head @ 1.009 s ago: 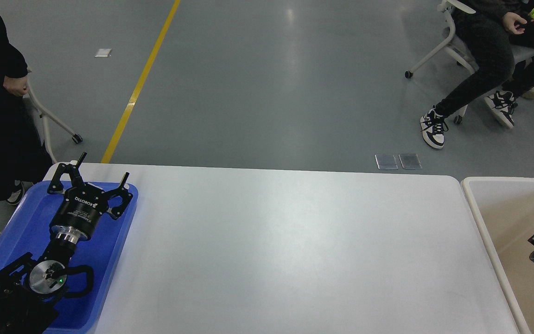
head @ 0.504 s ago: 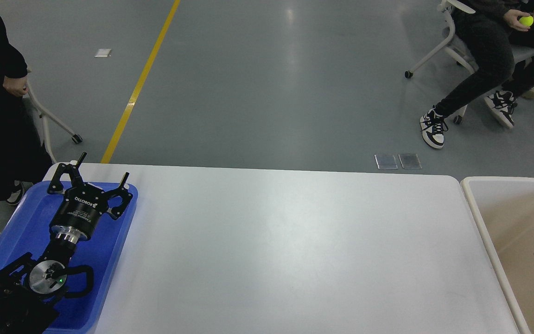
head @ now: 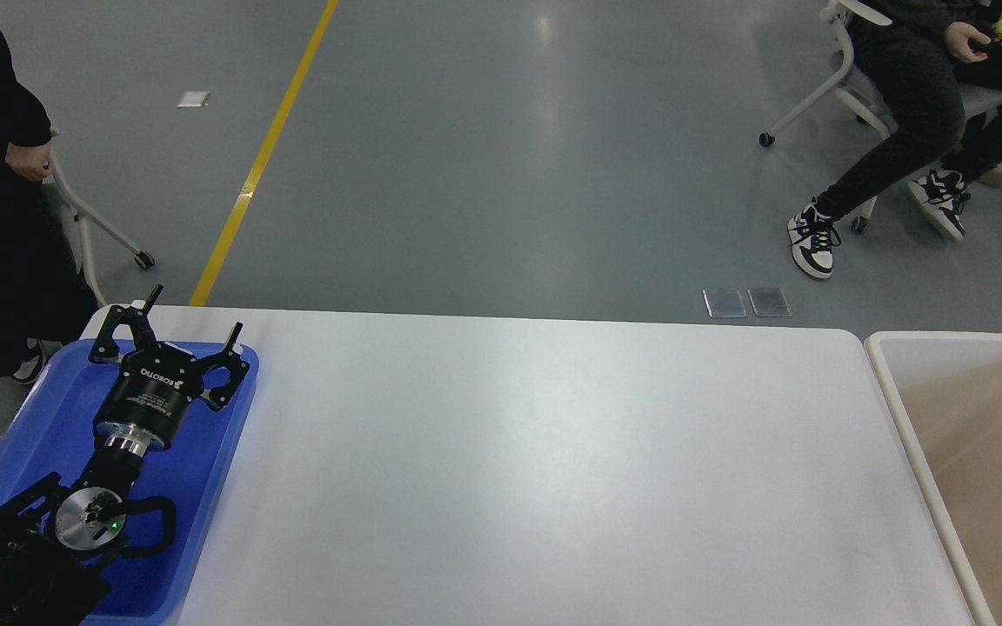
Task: Tidy desktop
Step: 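Lower the right gripper into the beige bin and release the ball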
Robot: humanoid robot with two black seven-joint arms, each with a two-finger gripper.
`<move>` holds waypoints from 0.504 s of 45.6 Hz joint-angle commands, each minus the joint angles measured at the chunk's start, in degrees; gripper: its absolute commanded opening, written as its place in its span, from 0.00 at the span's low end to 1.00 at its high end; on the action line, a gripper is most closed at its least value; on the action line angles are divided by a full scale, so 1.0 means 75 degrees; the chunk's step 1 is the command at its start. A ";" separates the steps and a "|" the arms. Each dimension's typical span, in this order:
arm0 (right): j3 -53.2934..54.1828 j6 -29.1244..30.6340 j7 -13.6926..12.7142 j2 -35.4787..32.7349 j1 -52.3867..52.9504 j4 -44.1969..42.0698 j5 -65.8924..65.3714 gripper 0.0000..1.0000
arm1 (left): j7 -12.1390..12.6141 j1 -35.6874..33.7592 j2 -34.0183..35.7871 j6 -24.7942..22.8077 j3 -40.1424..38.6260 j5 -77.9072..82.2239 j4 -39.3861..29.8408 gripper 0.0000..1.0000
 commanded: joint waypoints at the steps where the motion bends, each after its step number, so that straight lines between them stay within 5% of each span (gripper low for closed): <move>1: -0.0173 0.0103 -0.0057 -0.0527 0.0315 0.1091 0.0016 0.99 | 0.0000 -0.0002 -0.0004 0.0000 0.0000 0.0000 0.0000 0.99; 23: -0.2903 0.2025 -0.0046 -0.1595 0.2166 0.2874 0.1738 0.99 | 0.0000 -0.0002 -0.0016 0.0000 0.0000 0.0000 0.0000 0.99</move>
